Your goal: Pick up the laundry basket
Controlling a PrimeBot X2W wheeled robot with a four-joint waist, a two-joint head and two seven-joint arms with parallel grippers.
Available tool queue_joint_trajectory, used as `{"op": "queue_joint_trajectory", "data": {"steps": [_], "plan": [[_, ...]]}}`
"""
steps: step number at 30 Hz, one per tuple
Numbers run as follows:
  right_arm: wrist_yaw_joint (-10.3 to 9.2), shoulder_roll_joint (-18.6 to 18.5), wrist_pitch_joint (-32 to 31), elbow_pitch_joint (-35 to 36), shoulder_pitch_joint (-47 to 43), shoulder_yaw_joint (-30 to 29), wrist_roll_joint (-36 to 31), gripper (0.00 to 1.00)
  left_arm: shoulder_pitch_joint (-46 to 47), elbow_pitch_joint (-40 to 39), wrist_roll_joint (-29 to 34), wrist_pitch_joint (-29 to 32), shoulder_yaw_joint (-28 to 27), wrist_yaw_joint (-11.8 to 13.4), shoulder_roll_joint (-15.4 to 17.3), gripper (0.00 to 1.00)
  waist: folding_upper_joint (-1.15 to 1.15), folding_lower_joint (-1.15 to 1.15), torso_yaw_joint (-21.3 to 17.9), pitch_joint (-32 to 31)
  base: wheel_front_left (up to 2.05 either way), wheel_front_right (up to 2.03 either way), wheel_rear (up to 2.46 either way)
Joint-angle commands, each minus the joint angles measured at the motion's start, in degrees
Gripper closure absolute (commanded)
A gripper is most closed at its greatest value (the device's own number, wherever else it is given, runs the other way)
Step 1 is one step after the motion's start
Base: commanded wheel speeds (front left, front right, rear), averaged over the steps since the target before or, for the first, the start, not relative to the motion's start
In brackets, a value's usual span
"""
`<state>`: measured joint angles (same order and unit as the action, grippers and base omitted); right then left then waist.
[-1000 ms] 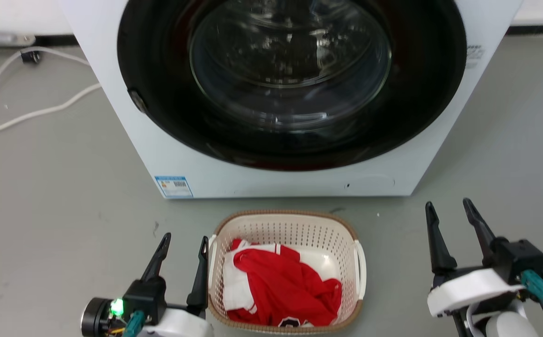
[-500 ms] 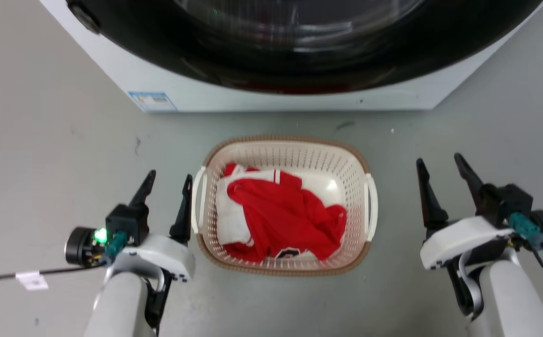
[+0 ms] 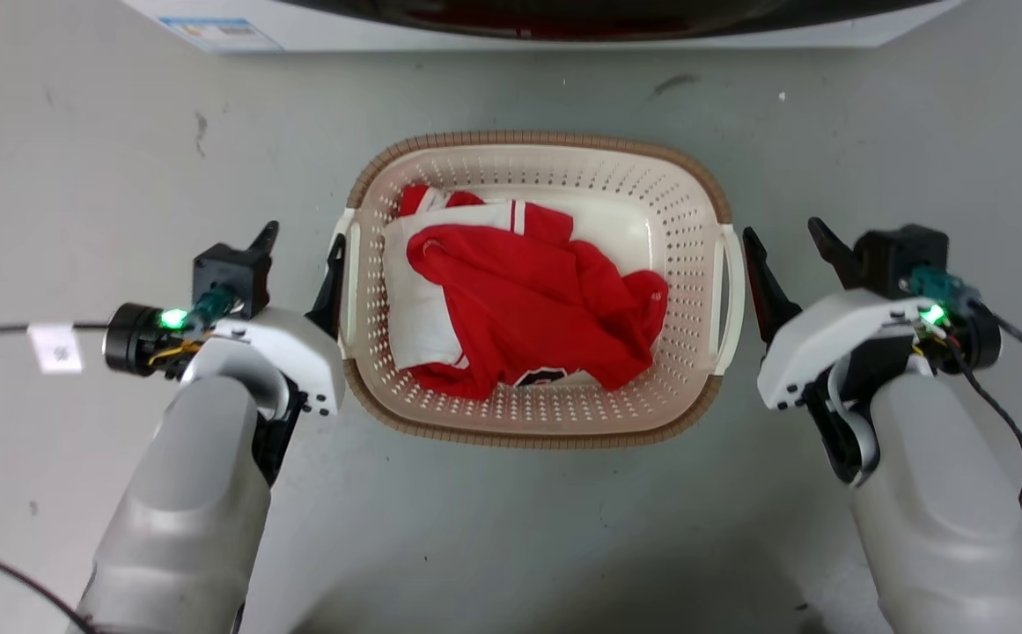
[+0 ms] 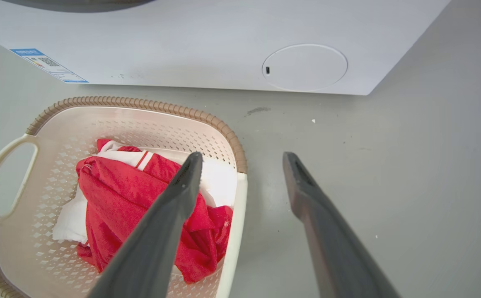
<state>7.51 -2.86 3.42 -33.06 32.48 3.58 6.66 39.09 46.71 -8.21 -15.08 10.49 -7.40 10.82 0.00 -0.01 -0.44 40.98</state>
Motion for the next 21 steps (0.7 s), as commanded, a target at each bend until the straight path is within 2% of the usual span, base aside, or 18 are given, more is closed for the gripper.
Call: {"op": "queue_joint_trajectory", "data": {"steps": [1,6,7,10,16,21], "plan": [[-0.04,0.0,-0.7,-2.4,2.8,0.2,0.4,0.0,2.9,3.1,-1.4,0.6,2.1,0.0,0.5,0.0,0.0,0.01,0.0,2.5,0.0,0.0,0.0],[-0.04,0.0,-4.0,-10.2,8.4,1.9,1.7,0.0,9.1,10.2,-6.8,5.9,9.6,0.0,1.3,0.0,0.0,0.01,0.1,4.7,0.0,0.0,0.0],[-0.04,0.0,-4.0,-10.2,8.4,1.9,1.7,0.0,9.1,10.2,-6.8,5.9,9.6,0.0,1.3,0.0,0.0,0.01,0.1,4.7,0.0,0.0,0.0],[-0.04,0.0,-6.5,-15.1,11.7,3.2,4.0,0.0,11.9,12.2,-10.7,9.7,14.3,-0.1,2.4,0.0,0.0,0.01,0.2,5.9,0.0,0.0,0.0],[-0.03,0.0,-9.7,-23.7,17.8,5.6,5.1,0.0,15.2,12.3,-18.8,17.1,23.2,-0.1,4.7,0.0,0.0,0.01,0.3,7.5,0.0,0.0,0.0],[-0.03,0.0,-12.2,-29.2,21.8,8.5,8.0,0.0,16.9,10.9,-24.8,20.4,29.4,-0.1,7.0,0.0,0.0,0.01,0.4,8.5,0.0,0.0,0.0]]}}
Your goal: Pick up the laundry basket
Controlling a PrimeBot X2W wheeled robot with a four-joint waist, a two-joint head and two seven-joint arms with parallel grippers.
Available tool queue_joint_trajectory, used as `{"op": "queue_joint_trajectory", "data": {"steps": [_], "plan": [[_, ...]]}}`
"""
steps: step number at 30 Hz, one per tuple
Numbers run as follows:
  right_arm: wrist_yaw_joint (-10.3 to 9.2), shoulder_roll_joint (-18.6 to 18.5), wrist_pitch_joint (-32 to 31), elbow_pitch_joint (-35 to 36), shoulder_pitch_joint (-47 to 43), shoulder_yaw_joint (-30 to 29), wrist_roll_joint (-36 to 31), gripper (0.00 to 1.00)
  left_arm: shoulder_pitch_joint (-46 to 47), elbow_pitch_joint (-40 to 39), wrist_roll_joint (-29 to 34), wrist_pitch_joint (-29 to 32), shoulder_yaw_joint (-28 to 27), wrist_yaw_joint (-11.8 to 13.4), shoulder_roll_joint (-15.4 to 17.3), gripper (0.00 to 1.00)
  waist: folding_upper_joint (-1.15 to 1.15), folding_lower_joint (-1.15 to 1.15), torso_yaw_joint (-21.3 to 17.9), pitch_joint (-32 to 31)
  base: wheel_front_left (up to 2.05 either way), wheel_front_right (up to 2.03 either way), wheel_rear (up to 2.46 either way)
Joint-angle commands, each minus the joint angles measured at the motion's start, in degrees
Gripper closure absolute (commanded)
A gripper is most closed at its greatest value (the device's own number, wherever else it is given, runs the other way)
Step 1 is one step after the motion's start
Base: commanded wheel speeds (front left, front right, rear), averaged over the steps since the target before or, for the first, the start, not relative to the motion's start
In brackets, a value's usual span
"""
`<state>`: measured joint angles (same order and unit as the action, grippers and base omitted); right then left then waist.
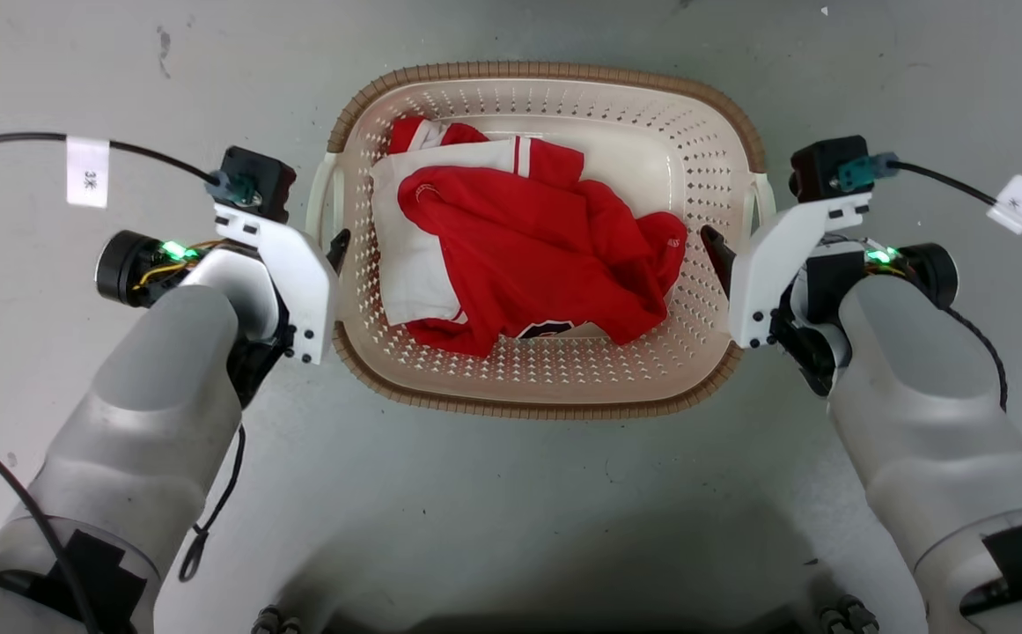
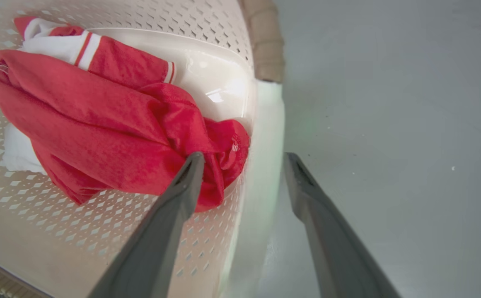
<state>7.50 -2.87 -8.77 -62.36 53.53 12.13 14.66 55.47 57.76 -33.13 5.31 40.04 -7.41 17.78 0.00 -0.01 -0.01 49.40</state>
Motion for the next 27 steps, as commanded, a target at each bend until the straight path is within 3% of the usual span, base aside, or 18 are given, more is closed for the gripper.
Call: {"op": "queue_joint_trajectory", "data": {"steps": [1,13,21,22,23,24,25,27], "plan": [[-0.02,0.0,-0.2,-0.8,1.5,0.5,0.3,0.0,0.5,-0.2,-1.1,0.7,0.8,0.0,0.2,0.0,0.0,0.01,-0.1,0.2,0.0,0.0,0.0],[-0.03,0.0,-0.6,-8.0,5.7,4.2,2.8,0.0,2.9,-1.1,-11.9,6.3,10.1,0.0,3.0,0.0,0.0,0.01,0.1,1.5,0.0,0.0,0.0],[-0.03,0.0,0.7,-9.5,6.5,6.0,4.4,0.0,4.1,-1.5,-16.2,5.4,14.7,0.0,4.0,0.0,0.0,0.01,0.2,2.0,0.0,0.0,0.0],[-0.03,0.0,0.9,-9.6,6.6,6.2,4.4,0.0,4.1,-1.6,-17.0,5.6,15.2,0.0,3.9,0.19,0.0,0.01,0.3,2.0,0.0,0.0,0.0],[-0.03,0.0,0.9,-9.7,6.7,6.5,4.4,0.0,4.1,-1.9,-17.7,5.7,15.7,0.0,3.9,0.96,0.0,0.01,0.4,2.1,0.0,0.0,0.0],[-0.02,0.0,0.6,-9.8,6.7,6.8,4.7,0.55,4.3,-2.1,-18.3,5.9,16.3,0.0,3.9,1.0,0.0,0.01,0.5,2.1,0.0,0.0,0.0],[-0.03,0.0,0.8,-9.8,6.8,7.2,4.6,1.0,4.4,-2.2,-18.9,5.9,16.8,0.0,4.0,1.0,0.0,0.01,0.6,2.2,0.0,0.0,0.0],[-0.03,0.0,1.1,-10.1,7.1,7.6,4.4,1.0,4.6,-2.5,-20.0,5.9,17.9,0.0,4.4,1.0,0.0,0.01,0.6,2.3,0.0,0.0,0.0]]}}
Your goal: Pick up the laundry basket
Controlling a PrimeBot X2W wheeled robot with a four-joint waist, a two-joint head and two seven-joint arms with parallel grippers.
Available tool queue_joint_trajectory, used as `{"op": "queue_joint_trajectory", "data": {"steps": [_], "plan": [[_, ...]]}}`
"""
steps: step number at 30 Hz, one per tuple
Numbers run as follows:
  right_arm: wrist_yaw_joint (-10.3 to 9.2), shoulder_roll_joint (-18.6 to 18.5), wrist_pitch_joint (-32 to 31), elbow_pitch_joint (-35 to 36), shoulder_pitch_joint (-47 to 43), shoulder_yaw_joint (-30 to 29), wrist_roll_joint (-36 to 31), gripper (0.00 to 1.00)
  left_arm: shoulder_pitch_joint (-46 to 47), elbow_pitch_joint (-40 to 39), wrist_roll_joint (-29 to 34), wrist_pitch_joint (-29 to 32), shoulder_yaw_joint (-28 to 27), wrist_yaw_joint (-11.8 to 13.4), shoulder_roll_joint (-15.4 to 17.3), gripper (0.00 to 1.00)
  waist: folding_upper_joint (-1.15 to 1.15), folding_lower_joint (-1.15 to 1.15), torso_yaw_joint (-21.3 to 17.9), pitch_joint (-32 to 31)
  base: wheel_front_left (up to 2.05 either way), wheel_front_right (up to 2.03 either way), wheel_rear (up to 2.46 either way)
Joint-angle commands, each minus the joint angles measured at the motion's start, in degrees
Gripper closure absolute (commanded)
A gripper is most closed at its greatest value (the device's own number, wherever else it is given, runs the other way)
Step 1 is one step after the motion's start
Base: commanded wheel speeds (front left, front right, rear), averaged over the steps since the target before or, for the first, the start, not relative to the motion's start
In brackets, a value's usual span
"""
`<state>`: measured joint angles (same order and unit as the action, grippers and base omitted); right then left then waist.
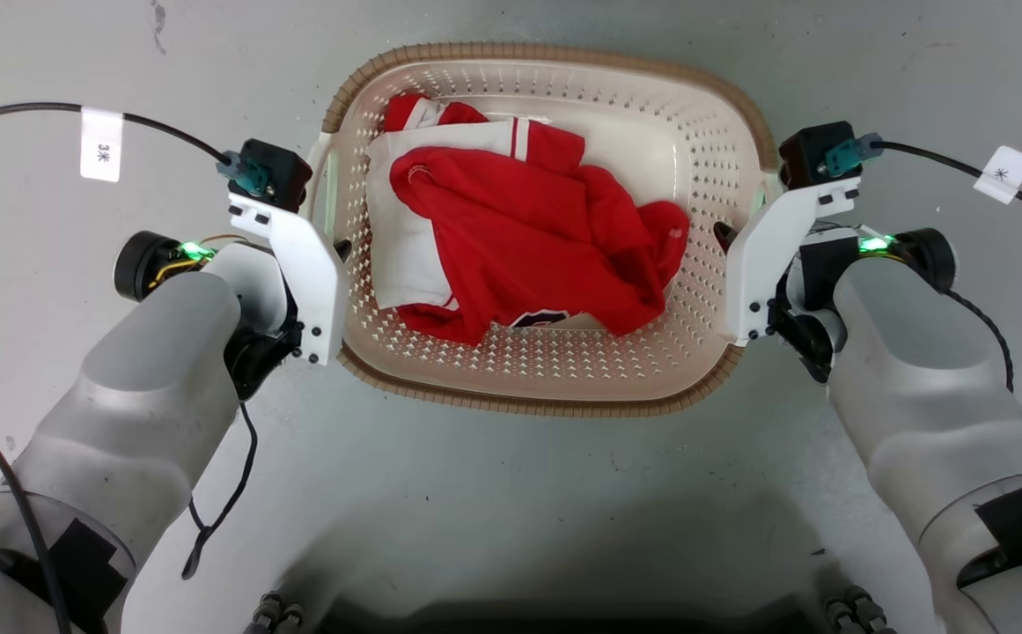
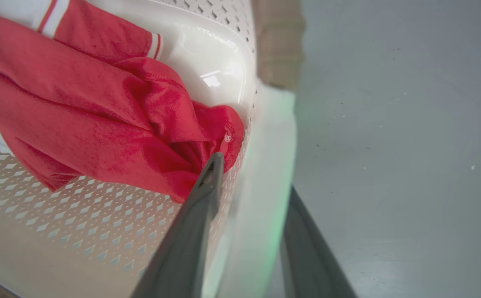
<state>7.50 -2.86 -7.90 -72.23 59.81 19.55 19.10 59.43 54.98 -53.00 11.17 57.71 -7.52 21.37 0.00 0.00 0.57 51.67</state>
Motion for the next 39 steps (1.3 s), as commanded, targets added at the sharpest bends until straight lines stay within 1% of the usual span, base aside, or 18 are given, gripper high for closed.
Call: {"op": "queue_joint_trajectory", "data": {"steps": [1,6,10,13,17,24,27,28,31,36,37,39], "plan": [[-0.04,0.0,0.3,-0.3,0.9,0.2,-0.2,1.0,0.6,0.1,-0.5,0.0,0.8,0.1,0.8,1.0,0.0,0.0,0.0,0.0,0.0,0.0,0.0],[-0.01,-0.3,0.1,-0.9,0.7,0.3,-1.0,1.0,0.2,-0.8,-3.9,0.6,3.2,0.1,1.5,1.0,0.0,0.0,-0.1,-0.7,0.0,0.0,0.0],[-0.01,-0.2,-0.9,-1.3,-0.2,0.5,-2.3,1.0,-0.5,-1.6,-6.7,1.5,5.1,0.1,2.2,1.0,0.0,0.0,-0.3,-2.3,0.0,0.0,0.0],[-0.01,-0.2,-2.9,-1.5,-1.2,0.8,-3.2,1.0,-1.3,-2.6,-9.0,2.9,6.6,0.1,2.6,1.0,0.0,0.0,-0.4,-4.5,0.0,0.0,0.0],[-0.01,-0.3,-7.1,-1.6,-1.8,1.4,-4.2,1.0,-2.5,-4.3,-12.4,5.5,8.5,0.1,3.7,1.0,0.0,0.0,-0.5,-8.5,0.0,0.0,0.0],[-0.03,-0.4,-16.5,-1.7,-3.5,3.0,-4.8,1.0,-4.5,-7.3,-18.0,12.0,11.9,0.1,6.1,1.0,0.0,0.0,-0.5,-17.2,0.0,0.0,0.0],[-0.03,-0.5,-21.7,-0.8,-4.4,5.2,-2.9,1.0,-5.5,-9.3,-19.7,15.6,13.3,0.1,7.3,1.0,0.0,0.0,-0.6,-21.2,0.0,0.0,0.0],[-0.03,-0.5,-26.4,-0.2,-5.1,7.1,-1.2,1.0,-6.0,-10.9,-21.0,18.8,14.0,0.1,8.5,1.0,0.0,0.0,-0.7,-24.9,0.0,0.0,0.0],[-0.02,-0.6,-30.6,0.4,-5.7,8.9,0.5,1.0,-6.9,-12.1,-22.4,21.4,14.5,0.1,9.3,1.0,0.0,0.0,-0.7,-28.2,0.0,0.0,0.0],[-0.01,-0.6,-35.7,2.3,-6.2,11.5,3.5,1.0,-7.7,-13.5,-23.8,24.5,15.0,0.1,10.4,1.0,0.0,0.0,-0.9,-32.7,0.0,0.0,0.0],[0.04,-0.6,-38.1,3.4,-6.9,12.8,5.5,1.0,-8.4,-14.7,-24.2,26.9,15.3,0.1,11.3,1.0,0.0,0.0,-1.1,-35.1,0.0,0.0,0.0],[0.06,-0.6,-40.3,4.0,-7.5,13.8,7.0,1.0,-8.6,-15.4,-24.6,28.5,15.4,0.1,11.9,1.0,0.0,0.0,-1.2,-36.6,0.0,0.0,0.0]]}}
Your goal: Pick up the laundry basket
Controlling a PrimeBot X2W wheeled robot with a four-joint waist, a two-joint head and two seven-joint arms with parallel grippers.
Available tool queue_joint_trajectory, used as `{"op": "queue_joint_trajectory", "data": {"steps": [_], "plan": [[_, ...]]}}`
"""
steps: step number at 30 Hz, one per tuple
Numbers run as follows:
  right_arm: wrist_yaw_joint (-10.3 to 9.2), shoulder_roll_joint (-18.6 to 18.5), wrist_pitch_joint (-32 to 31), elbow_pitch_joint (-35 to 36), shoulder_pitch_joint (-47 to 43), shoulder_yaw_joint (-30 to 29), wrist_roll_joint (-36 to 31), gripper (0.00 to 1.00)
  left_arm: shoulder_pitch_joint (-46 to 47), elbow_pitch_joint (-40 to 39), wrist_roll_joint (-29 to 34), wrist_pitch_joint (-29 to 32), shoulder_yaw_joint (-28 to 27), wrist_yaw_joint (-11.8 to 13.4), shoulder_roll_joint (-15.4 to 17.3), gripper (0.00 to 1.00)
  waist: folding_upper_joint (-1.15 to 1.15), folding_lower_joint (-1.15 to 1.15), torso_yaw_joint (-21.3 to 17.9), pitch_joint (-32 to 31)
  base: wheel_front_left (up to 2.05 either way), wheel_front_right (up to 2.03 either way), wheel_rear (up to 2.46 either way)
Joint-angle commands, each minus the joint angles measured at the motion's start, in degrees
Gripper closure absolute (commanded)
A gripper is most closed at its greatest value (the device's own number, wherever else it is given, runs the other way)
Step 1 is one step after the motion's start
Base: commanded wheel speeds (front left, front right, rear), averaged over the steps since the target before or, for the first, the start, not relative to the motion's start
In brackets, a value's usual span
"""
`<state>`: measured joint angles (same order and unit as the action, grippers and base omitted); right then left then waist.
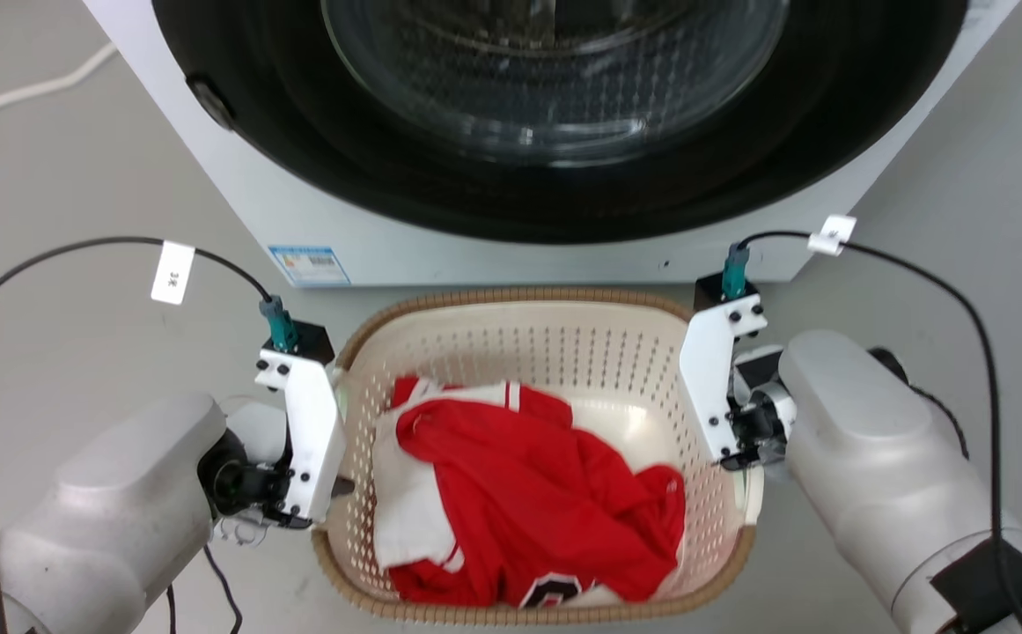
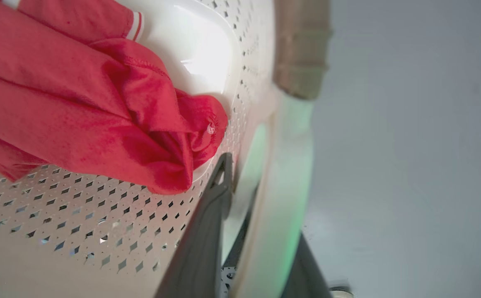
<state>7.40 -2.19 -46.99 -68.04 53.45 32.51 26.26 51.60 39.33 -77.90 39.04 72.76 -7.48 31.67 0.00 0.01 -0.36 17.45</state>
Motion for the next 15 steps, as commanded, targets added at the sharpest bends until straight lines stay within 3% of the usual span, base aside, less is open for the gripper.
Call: {"op": "queue_joint_trajectory", "data": {"steps": [1,9,15], "plan": [[0.16,-1.2,-2.0,0.1,-1.1,1.2,0.5,1.0,-0.7,0.1,0.1,1.3,0.3,0.1,1.9,1.0,0.0,-0.01,-0.3,-3.0,0.0,0.0,0.0],[0.16,-1.5,-5.2,-0.9,-0.5,2.3,3.3,1.0,-2.3,0.1,0.5,6.8,0.7,0.1,3.3,1.0,0.0,-0.01,-0.7,-8.5,0.0,0.0,0.0],[0.16,-1.5,-6.6,-0.5,-1.8,3.1,5.2,1.0,-3.5,0.7,-0.9,7.7,0.8,0.1,2.6,1.0,0.0,-0.01,-0.8,-12.0,0.0,0.0,0.0]]}}
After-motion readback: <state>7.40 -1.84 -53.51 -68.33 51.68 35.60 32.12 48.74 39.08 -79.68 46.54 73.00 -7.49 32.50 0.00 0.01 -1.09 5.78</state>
